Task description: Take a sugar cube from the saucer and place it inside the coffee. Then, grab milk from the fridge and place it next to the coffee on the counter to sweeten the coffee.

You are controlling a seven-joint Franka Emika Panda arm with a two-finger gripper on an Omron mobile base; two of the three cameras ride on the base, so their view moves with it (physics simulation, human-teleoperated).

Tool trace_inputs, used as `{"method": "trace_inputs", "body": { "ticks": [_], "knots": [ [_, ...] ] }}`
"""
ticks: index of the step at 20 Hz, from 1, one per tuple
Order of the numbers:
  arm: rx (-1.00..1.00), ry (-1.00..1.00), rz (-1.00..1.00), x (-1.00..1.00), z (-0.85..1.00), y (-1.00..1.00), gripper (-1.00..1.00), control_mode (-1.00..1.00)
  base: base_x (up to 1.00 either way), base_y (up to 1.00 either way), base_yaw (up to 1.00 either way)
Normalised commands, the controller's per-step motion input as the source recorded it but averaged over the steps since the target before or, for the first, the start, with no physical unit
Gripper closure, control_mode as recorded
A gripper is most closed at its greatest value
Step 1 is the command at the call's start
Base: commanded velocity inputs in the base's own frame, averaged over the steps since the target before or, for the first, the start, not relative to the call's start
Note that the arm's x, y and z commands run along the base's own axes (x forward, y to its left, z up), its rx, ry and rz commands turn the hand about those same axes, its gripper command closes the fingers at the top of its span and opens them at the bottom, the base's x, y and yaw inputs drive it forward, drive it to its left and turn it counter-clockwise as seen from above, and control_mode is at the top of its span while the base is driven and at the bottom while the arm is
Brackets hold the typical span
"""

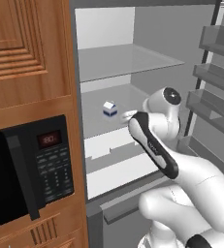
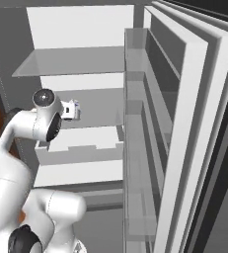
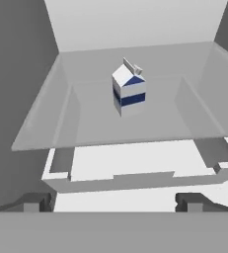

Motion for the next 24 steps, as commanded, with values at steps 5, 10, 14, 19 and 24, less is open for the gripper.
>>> {"method": "trace_inputs", "body": {
  "ticks": [5,10,14,19,24],
  "knots": [
    [0.00,0.00,0.00,0.66,-0.07,0.00,-1.00,-1.00,0.00,0.00,0.00],
    [0.00,0.00,0.00,0.53,0.00,0.00,-1.00,-1.00,0.00,0.00,0.00],
    [0.00,0.01,0.00,0.30,-0.08,0.00,-1.00,-1.00,0.00,0.00,0.00],
    [0.00,0.04,0.00,0.29,-0.25,0.05,-1.00,-1.00,0.00,0.00,0.00],
    [0.00,0.04,0.00,0.33,-0.33,0.06,-1.00,-1.00,0.00,0.00,0.00]
  ]
}}
